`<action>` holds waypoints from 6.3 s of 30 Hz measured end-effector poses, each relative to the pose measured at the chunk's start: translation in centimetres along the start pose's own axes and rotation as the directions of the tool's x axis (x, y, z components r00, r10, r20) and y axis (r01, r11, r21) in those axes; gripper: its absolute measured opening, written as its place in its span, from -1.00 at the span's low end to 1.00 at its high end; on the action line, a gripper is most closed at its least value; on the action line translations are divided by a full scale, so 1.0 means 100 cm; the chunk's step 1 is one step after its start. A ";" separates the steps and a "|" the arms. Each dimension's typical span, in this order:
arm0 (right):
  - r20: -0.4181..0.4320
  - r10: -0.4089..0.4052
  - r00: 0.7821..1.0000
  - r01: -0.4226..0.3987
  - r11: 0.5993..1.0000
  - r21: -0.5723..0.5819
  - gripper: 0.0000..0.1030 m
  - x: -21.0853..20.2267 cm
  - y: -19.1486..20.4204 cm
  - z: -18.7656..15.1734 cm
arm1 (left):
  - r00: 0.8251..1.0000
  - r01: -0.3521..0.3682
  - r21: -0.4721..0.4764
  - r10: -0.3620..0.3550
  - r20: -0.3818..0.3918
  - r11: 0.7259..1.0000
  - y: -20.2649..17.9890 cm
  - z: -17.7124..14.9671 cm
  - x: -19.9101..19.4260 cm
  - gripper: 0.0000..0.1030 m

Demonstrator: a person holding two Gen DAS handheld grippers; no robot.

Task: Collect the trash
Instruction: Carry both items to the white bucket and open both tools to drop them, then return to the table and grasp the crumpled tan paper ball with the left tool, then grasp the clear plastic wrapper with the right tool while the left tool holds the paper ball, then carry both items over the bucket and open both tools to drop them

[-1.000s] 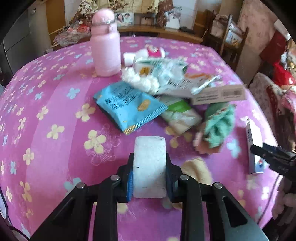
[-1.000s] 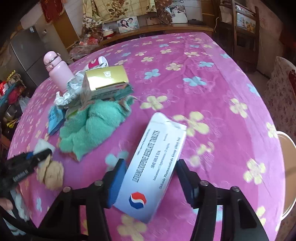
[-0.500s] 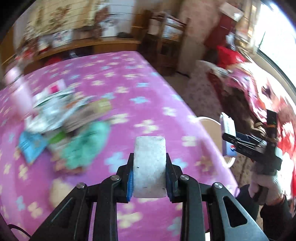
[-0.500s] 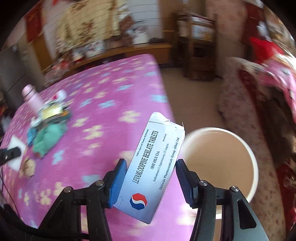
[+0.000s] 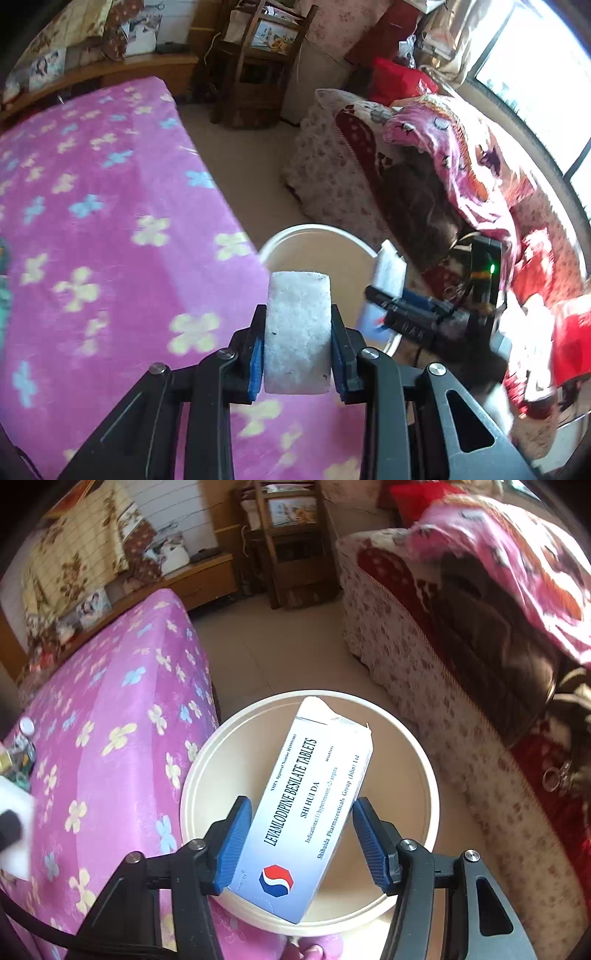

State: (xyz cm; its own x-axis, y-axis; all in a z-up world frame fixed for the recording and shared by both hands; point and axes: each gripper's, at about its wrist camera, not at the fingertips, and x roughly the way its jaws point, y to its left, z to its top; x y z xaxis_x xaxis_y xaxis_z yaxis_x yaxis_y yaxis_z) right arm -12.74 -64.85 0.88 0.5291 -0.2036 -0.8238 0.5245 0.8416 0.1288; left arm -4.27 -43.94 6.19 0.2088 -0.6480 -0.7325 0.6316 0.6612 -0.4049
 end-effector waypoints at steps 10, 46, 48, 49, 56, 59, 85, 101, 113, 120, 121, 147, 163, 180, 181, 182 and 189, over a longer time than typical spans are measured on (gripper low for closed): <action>0.038 0.041 0.998 -0.044 0.996 0.075 0.44 0.004 -0.023 -0.001 | 0.999 0.030 -0.038 -0.029 0.013 0.999 0.001 0.000 0.012 0.36; 0.123 0.126 0.984 -0.096 0.969 -0.227 0.44 -0.069 0.133 -0.027 | 0.914 -0.365 -0.097 0.376 0.154 0.926 0.089 -0.062 -0.114 0.37; 0.108 0.165 0.980 -0.135 0.962 -0.239 0.44 -0.069 0.149 -0.030 | 0.910 -0.370 -0.120 0.385 0.154 0.921 0.099 -0.068 -0.124 0.37; 0.102 0.176 0.979 -0.147 0.959 -0.243 0.44 -0.068 0.154 -0.031 | 0.905 -0.378 -0.137 0.396 0.152 0.916 0.106 -0.072 -0.131 0.37; 0.055 0.256 0.965 -0.225 0.917 -0.329 0.44 -0.069 0.210 -0.046 | 0.869 -0.438 -0.204 0.470 0.152 0.876 0.149 -0.095 -0.168 0.37; 0.031 0.284 0.958 -0.254 0.898 -0.359 0.45 -0.069 0.231 -0.052 | 0.862 -0.450 -0.226 0.486 0.144 0.864 0.169 -0.108 -0.182 0.40; -0.068 0.400 0.914 -0.387 0.808 -0.444 0.45 -0.059 0.326 -0.051 | 0.867 -0.475 -0.281 0.499 0.015 0.834 0.253 -0.145 -0.168 0.37; -0.135 0.457 0.879 -0.460 0.739 -0.493 0.45 -0.065 0.394 -0.016 | 0.836 -0.498 -0.333 0.546 0.062 0.801 0.284 -0.107 -0.203 -0.45; -0.184 0.414 0.892 -0.443 0.714 -0.542 0.45 -0.021 0.497 -0.006 | 0.773 -0.563 -0.393 0.632 0.060 0.727 0.333 -0.070 -0.225 -0.45; -0.228 0.377 0.898 -0.439 0.719 -0.538 0.45 0.012 0.542 -0.004 | 0.785 -0.538 -0.434 0.617 0.054 0.723 0.362 -0.066 -0.228 -0.45; -0.232 0.368 0.901 -0.433 0.721 -0.541 0.45 0.016 0.546 -0.004 | 0.785 -0.539 -0.436 0.618 0.051 0.721 0.364 -0.066 -0.228 -0.45; -0.152 0.526 0.837 -0.520 0.679 -0.518 -0.66 -0.064 0.430 -0.012 | 0.838 -0.464 -0.338 0.529 0.134 0.819 0.269 -0.066 -0.218 -0.45; -0.053 0.439 0.897 -0.420 0.809 -0.410 -0.67 -0.087 0.257 -0.012 | 0.894 -0.408 -0.111 0.422 0.149 0.906 0.137 -0.043 -0.150 -0.45; 0.001 0.245 0.969 -0.238 0.940 -0.243 -0.66 -0.066 0.089 0.001 | 0.957 -0.283 0.058 0.277 0.090 0.957 0.032 -0.016 -0.049 -0.45; -0.001 0.237 0.972 -0.230 0.945 -0.234 -0.66 -0.063 0.082 0.001 | 0.959 -0.277 0.063 0.271 0.087 0.959 0.029 -0.016 -0.045 -0.45; -0.003 0.230 0.973 -0.225 0.948 -0.223 -0.66 -0.061 0.075 0.001 | 0.961 -0.271 0.071 0.265 0.081 0.960 0.024 -0.015 -0.040 -0.45; -0.006 0.204 0.979 -0.202 0.965 -0.165 -0.66 -0.053 0.043 0.004 | 0.968 -0.251 0.107 0.246 0.057 0.962 0.004 -0.011 -0.018 -0.45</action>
State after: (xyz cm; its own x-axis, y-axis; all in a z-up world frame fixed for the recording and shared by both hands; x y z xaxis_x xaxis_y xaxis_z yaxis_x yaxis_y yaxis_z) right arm -13.02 -60.32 6.02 0.6210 -0.0245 -0.7834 0.2889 0.9363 0.1997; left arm -5.19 -42.07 6.77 0.4002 -0.4862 -0.7768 0.6351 0.7583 -0.1474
